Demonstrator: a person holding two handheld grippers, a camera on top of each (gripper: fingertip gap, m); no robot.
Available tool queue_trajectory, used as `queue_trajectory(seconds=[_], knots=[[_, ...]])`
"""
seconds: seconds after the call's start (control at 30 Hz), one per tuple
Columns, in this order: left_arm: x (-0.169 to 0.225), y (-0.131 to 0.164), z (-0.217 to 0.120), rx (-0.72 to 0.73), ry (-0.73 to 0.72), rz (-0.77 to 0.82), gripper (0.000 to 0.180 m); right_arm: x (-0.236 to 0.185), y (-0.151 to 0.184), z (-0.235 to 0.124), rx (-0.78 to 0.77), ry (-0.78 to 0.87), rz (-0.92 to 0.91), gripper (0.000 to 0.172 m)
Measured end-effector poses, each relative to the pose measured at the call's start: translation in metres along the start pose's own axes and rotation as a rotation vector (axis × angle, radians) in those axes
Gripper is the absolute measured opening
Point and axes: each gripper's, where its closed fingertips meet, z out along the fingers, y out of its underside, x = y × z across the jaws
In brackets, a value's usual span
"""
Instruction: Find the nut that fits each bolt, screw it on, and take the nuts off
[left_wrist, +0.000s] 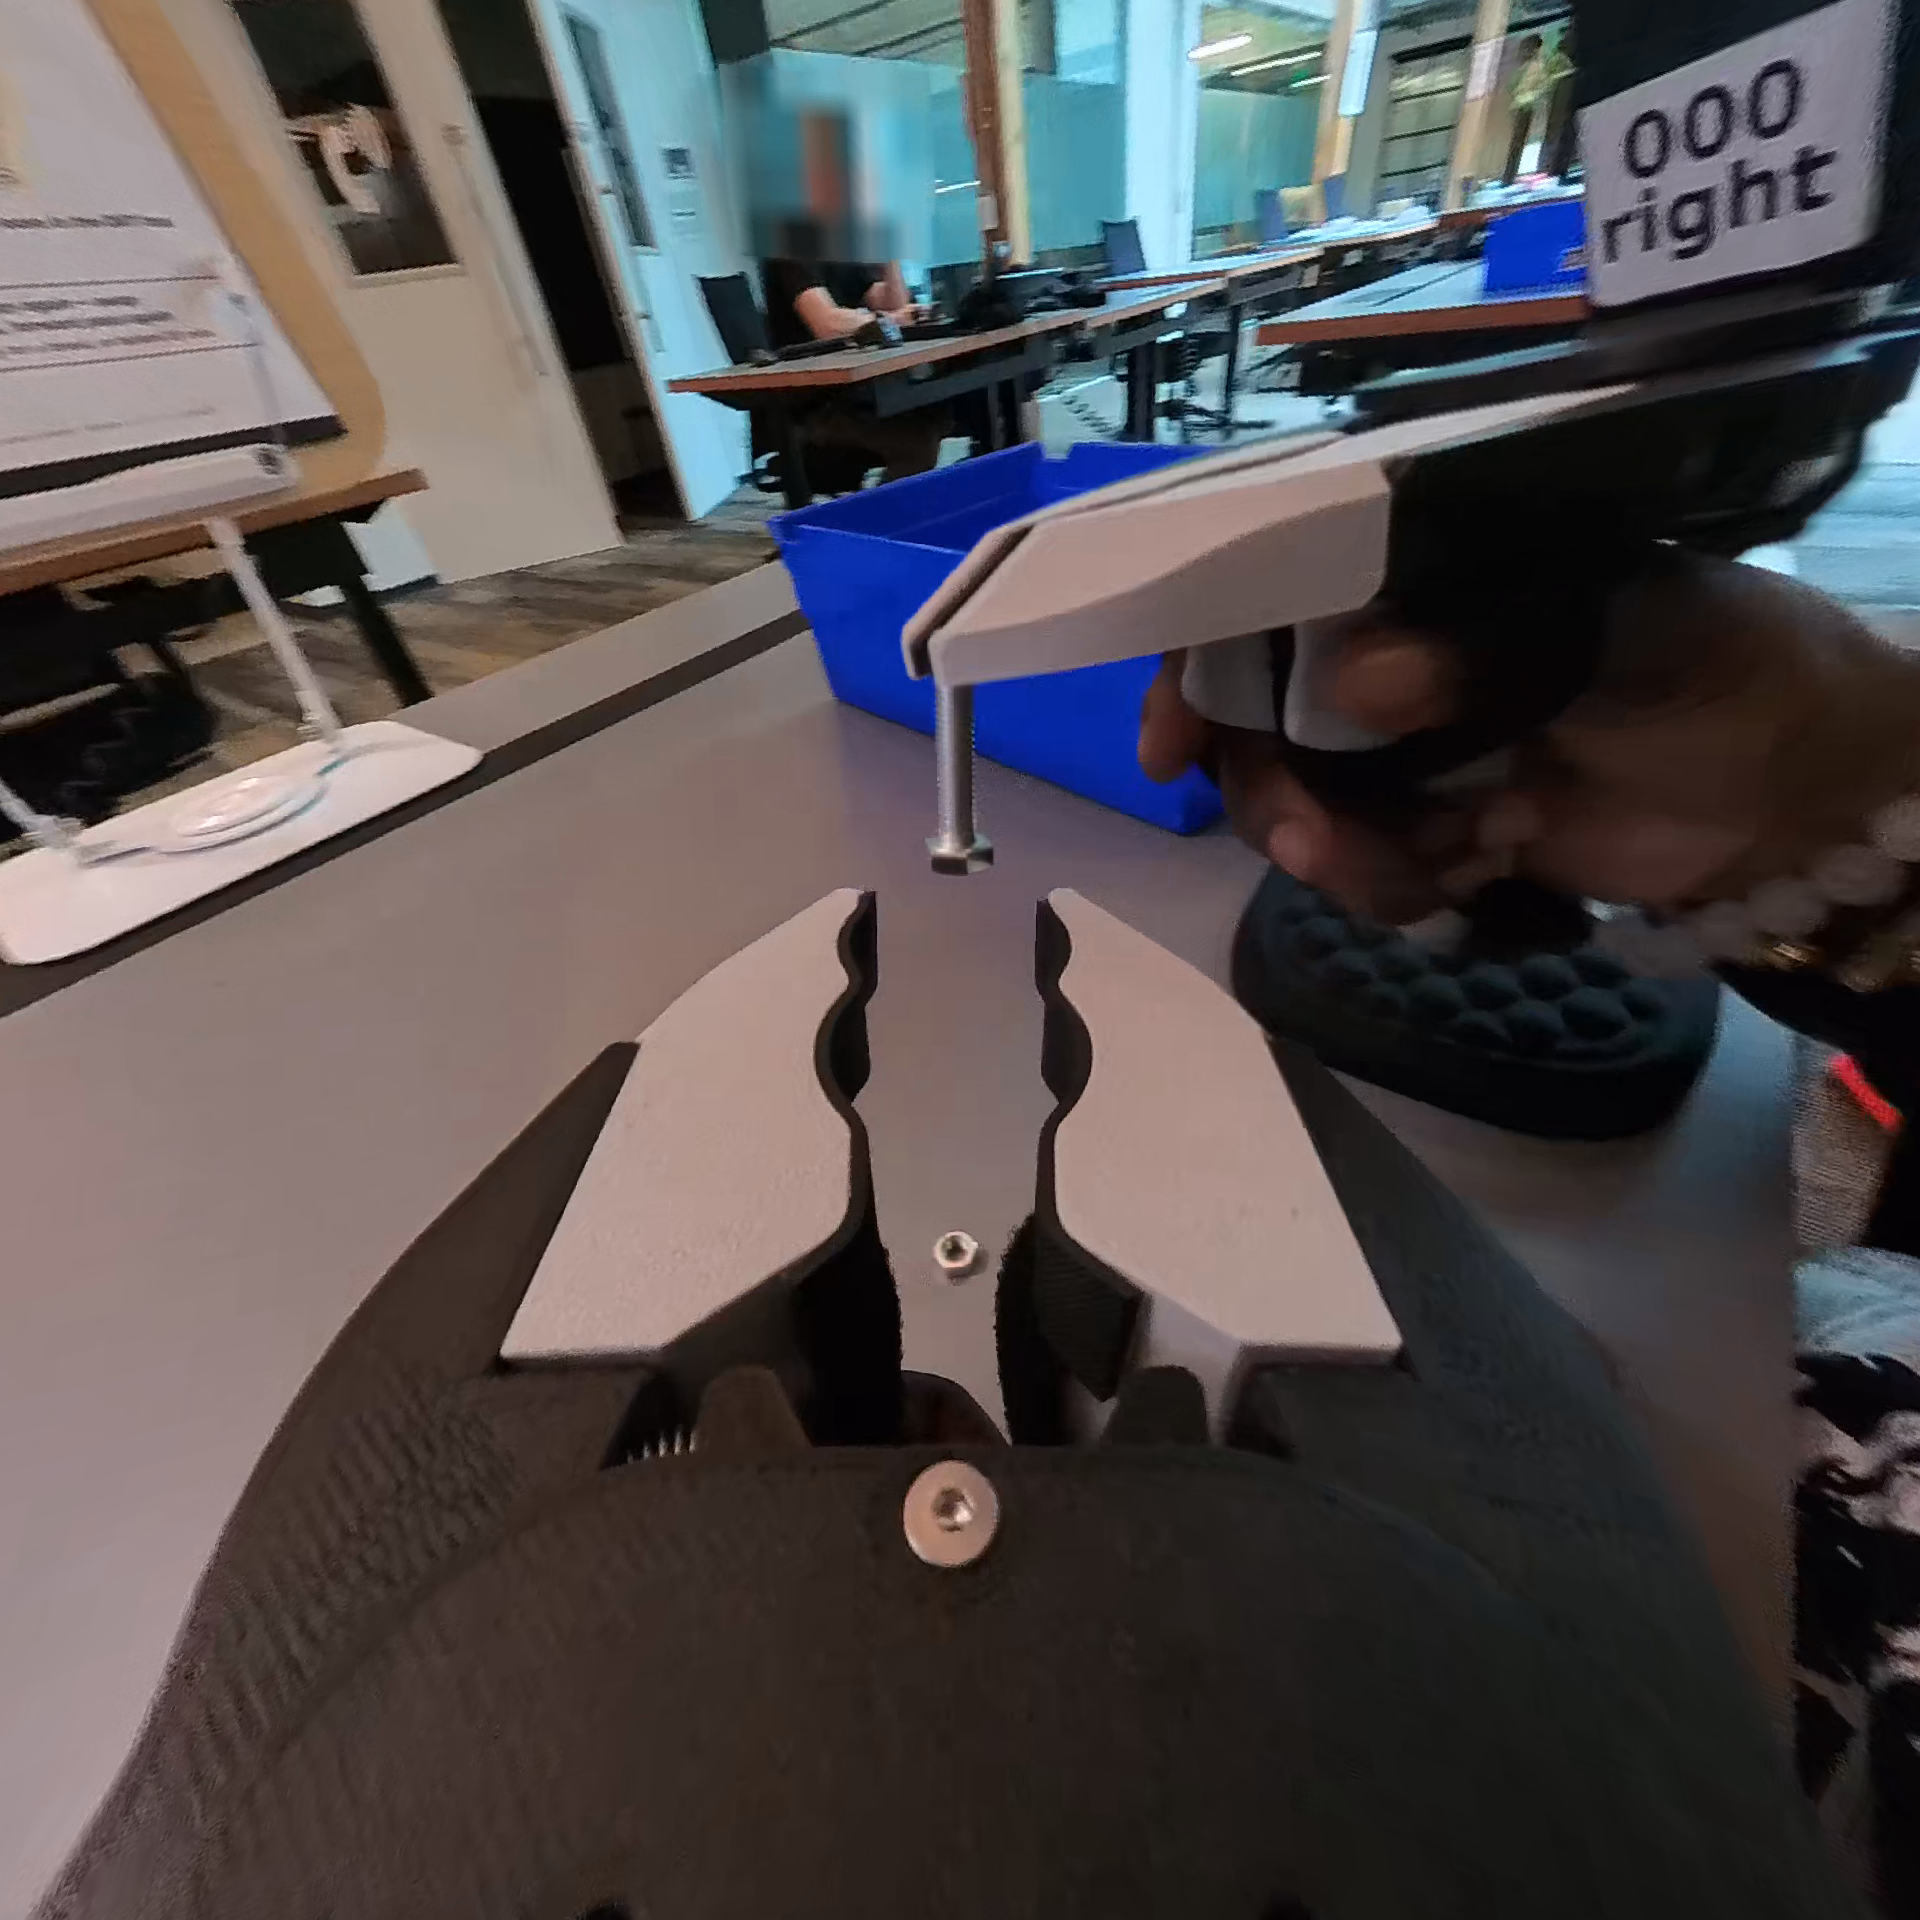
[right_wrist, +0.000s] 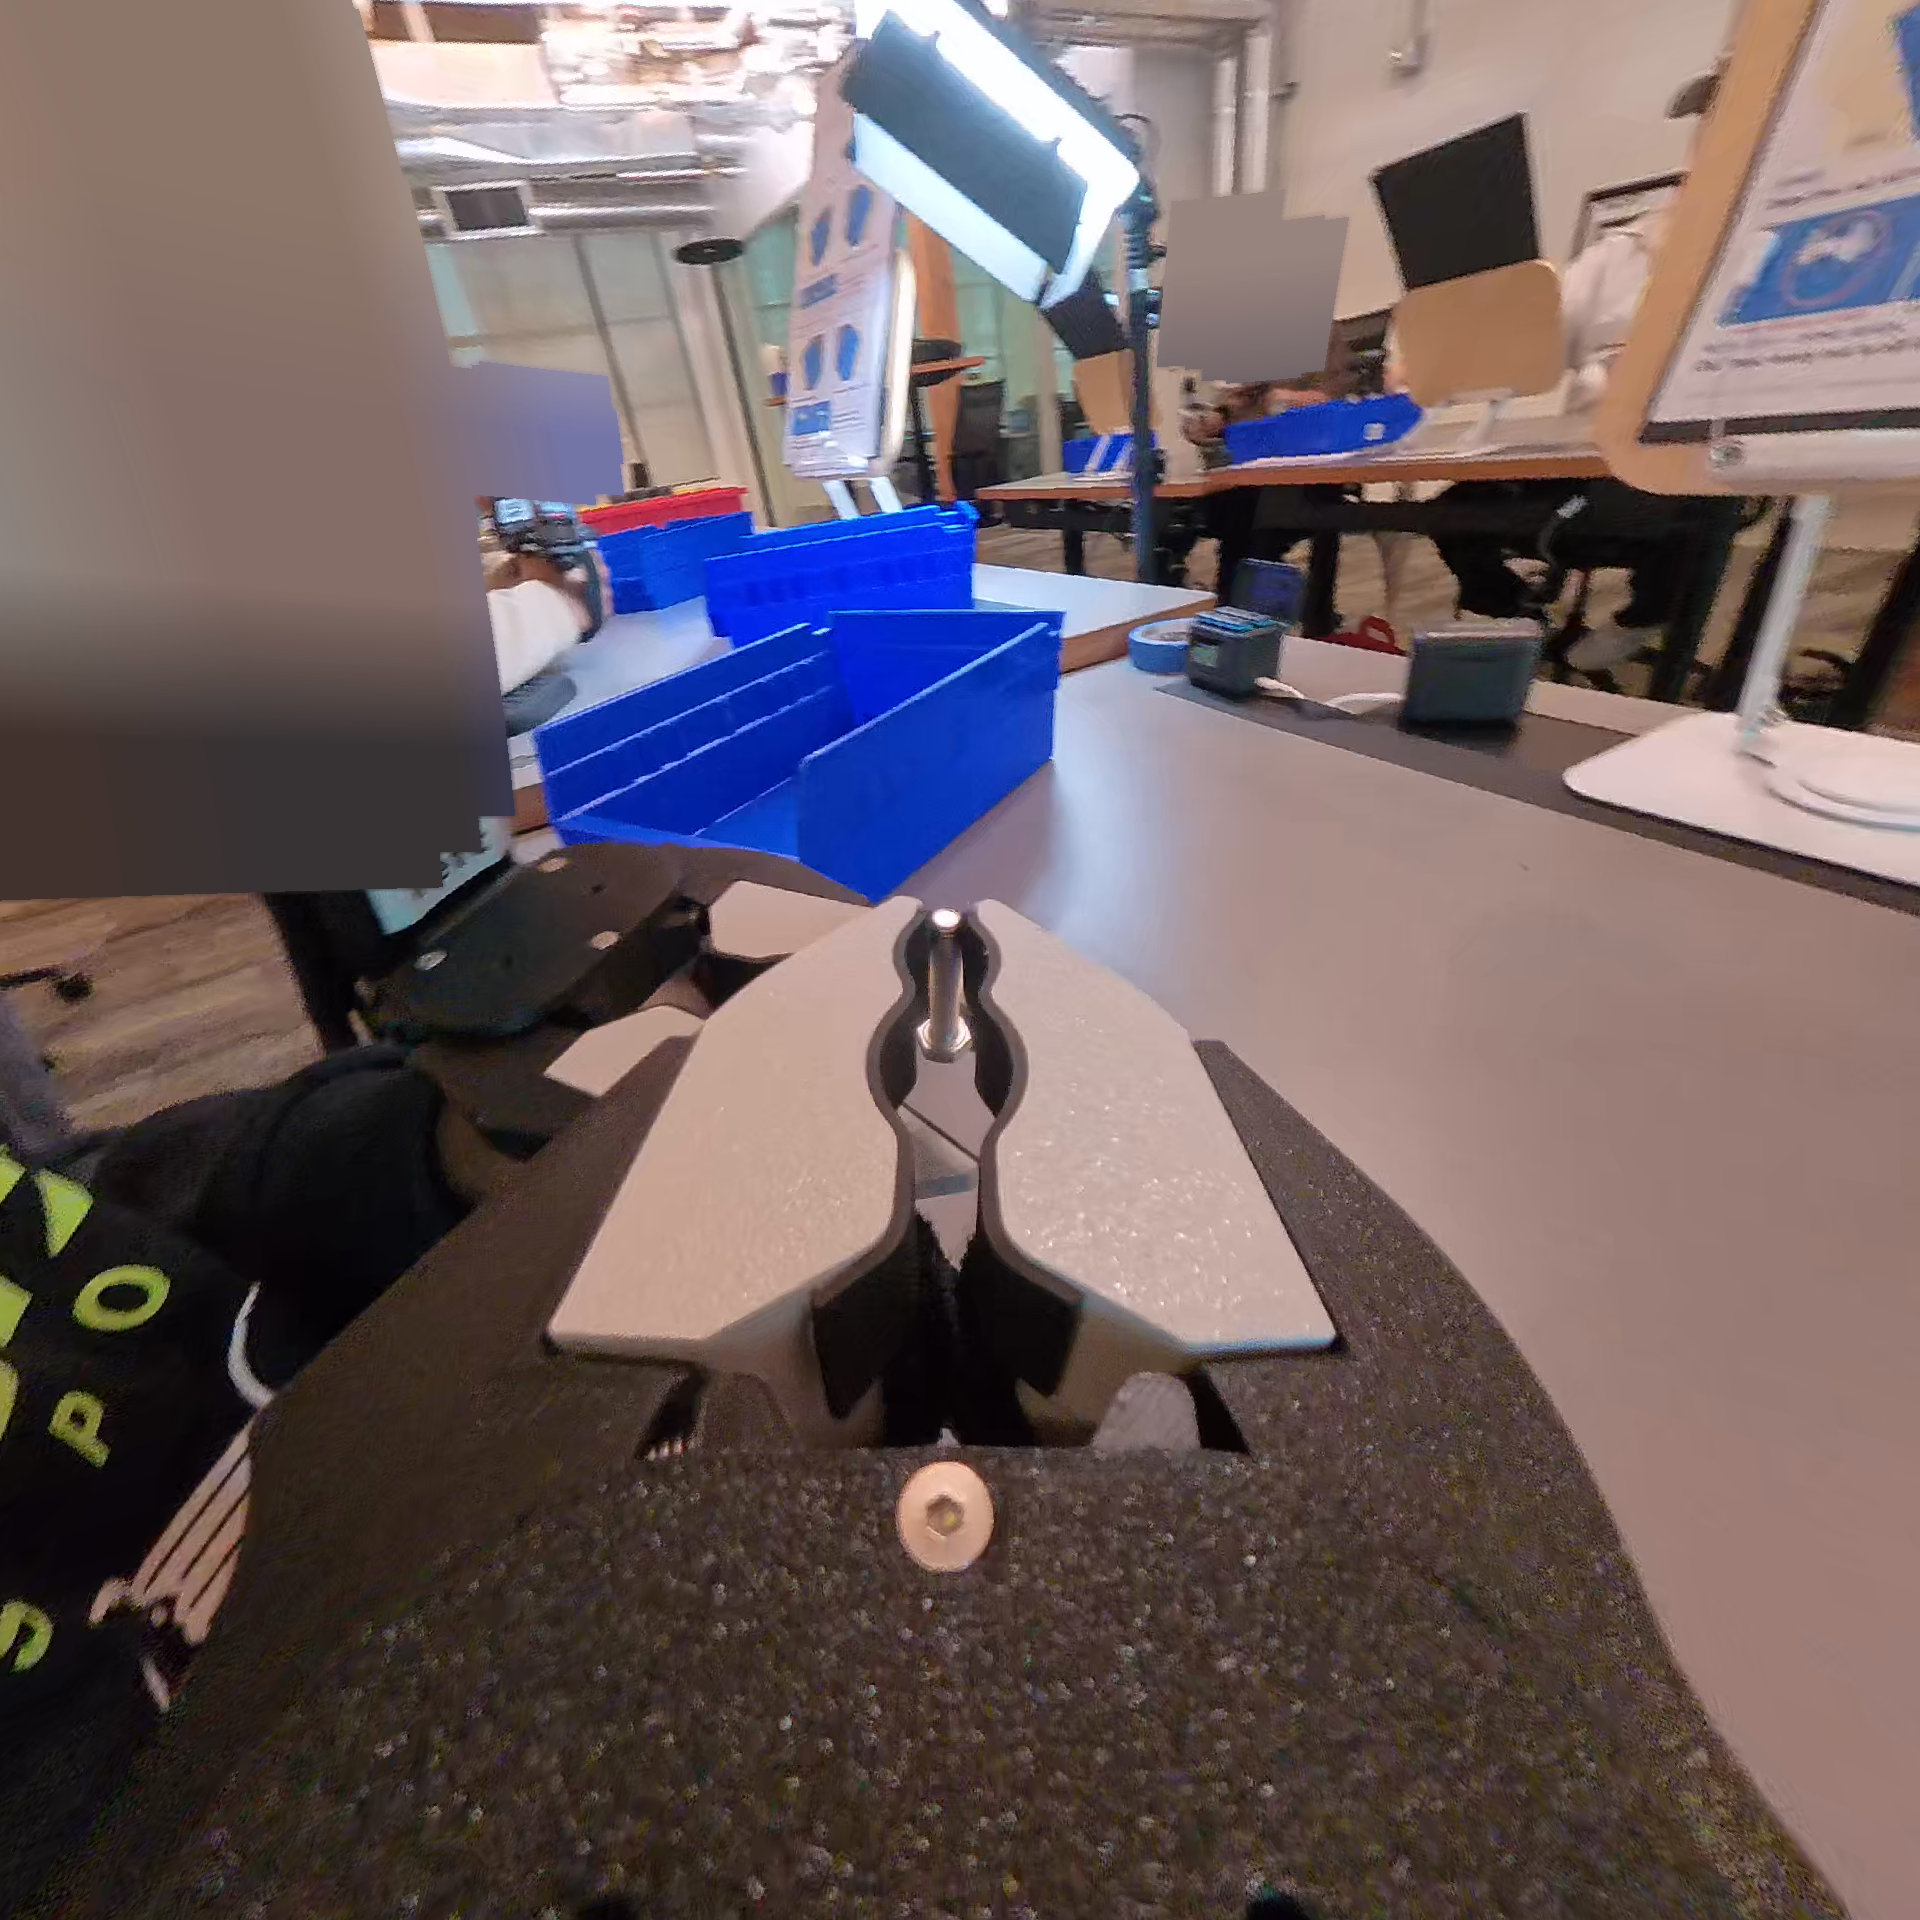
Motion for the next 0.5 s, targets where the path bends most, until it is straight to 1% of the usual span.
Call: queue_trajectory(seconds=[0.1,0.17,0.5], knots=[[-0.0081,0.0005,0.0005,-0.005,-0.094,0.029,0.027,0.0033,0.0060,0.0063,-0.016,0.084,0.018,0.005],[-0.0111,0.0018,0.0010,-0.014,-0.133,0.045,0.023,0.0016,0.0079,0.0100,-0.015,0.103,0.018,0.005],[-0.0121,0.0026,0.0013,-0.010,-0.130,0.036,0.017,0.0019,0.0041,0.0108,0.006,0.120,0.018,0.005]])
